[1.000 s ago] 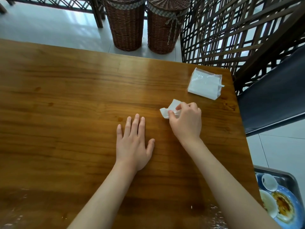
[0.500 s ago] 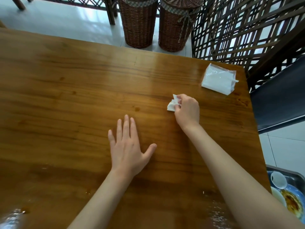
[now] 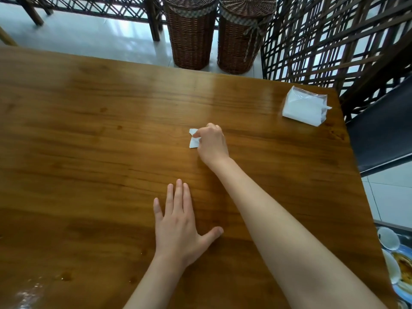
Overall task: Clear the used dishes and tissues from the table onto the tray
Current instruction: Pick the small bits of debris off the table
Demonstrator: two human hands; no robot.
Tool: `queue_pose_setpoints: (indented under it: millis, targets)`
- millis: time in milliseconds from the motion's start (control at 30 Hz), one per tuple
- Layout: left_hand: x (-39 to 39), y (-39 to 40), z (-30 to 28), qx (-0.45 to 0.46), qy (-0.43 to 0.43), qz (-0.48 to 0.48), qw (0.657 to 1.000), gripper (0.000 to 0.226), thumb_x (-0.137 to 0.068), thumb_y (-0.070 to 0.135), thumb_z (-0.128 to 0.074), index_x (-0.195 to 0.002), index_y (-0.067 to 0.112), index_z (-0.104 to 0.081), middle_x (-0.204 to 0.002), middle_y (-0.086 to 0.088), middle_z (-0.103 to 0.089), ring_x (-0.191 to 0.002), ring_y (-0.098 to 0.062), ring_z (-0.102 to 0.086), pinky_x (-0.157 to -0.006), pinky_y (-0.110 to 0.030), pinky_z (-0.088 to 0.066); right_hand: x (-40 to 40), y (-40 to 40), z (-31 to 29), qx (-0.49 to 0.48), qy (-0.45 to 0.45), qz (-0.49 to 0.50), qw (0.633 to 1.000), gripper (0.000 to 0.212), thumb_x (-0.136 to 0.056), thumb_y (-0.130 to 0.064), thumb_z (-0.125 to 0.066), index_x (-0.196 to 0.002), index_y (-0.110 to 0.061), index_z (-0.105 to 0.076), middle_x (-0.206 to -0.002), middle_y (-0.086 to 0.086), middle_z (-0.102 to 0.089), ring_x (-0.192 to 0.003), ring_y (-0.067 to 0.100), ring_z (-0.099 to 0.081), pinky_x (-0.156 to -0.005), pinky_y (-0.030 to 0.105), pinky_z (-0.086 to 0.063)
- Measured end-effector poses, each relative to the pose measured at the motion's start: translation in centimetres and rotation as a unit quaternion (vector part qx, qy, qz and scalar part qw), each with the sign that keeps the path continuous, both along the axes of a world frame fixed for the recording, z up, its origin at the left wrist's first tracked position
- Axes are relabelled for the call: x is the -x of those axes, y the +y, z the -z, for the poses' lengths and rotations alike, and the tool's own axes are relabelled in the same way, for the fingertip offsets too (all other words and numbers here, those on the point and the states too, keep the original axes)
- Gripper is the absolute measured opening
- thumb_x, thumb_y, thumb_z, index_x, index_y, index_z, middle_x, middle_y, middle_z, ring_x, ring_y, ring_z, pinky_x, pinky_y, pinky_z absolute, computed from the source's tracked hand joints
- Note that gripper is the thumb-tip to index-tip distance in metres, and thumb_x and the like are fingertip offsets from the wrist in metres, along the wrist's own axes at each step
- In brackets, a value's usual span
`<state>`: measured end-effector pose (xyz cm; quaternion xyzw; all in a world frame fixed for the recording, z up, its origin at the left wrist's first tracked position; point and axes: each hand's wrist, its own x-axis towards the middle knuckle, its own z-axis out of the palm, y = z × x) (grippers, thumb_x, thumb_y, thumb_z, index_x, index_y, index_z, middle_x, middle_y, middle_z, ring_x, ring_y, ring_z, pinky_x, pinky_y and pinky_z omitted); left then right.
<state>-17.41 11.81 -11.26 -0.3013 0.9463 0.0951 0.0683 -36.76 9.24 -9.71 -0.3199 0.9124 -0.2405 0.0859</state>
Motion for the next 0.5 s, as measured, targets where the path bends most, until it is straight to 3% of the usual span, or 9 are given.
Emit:
queue_pose_setpoints:
  millis: [233, 333, 500]
  targets:
    - [-0.4, -0.2, 0.3, 0.003, 0.026, 0.015, 1.0, 0.114, -0.054, 0.095, 0.006, -0.138, 0.02, 0.027, -0.151, -0.001, 0.021, -0.141, -0.021, 0.018, -0.106, -0.046, 0.021, -0.7, 1.1, -0.6, 0.016, -0.025, -0.021, 0.999, 0.036, -0.085, 0.009, -0.049, -0.11, -0.009, -0.067, -0.111, 0.009, -0.063, -0.106, 0.024, -0.054, -0.088, 0.03, -0.045]
    - [-0.4, -0.4, 0.4, 0.018, 0.02, 0.028, 0.999, 0.113, -0.053, 0.094, 0.01, -0.136, 0.02, 0.031, -0.152, -0.001, 0.022, -0.14, -0.02, 0.022, -0.103, -0.045, 0.027, -1.9, 1.8, -0.5, 0.006, -0.021, -0.038, 0.999, 0.034, -0.087, 0.006, -0.049, -0.111, -0.009, -0.067, -0.112, 0.01, -0.061, -0.109, 0.024, -0.051, -0.09, 0.029, -0.042]
    - [-1.0, -0.8, -0.4, 0.028, 0.004, 0.044, 0.999, 0.117, -0.059, 0.093, 0.004, -0.148, 0.018, 0.005, -0.157, -0.003, 0.007, -0.142, -0.019, 0.014, -0.107, -0.047, 0.021, -4.4, 3.4, -0.6, 0.011, -0.014, -0.054, 0.998, 0.032, -0.085, 0.006, -0.053, -0.108, -0.009, -0.07, -0.108, 0.011, -0.061, -0.104, 0.023, -0.052, -0.086, 0.027, -0.042]
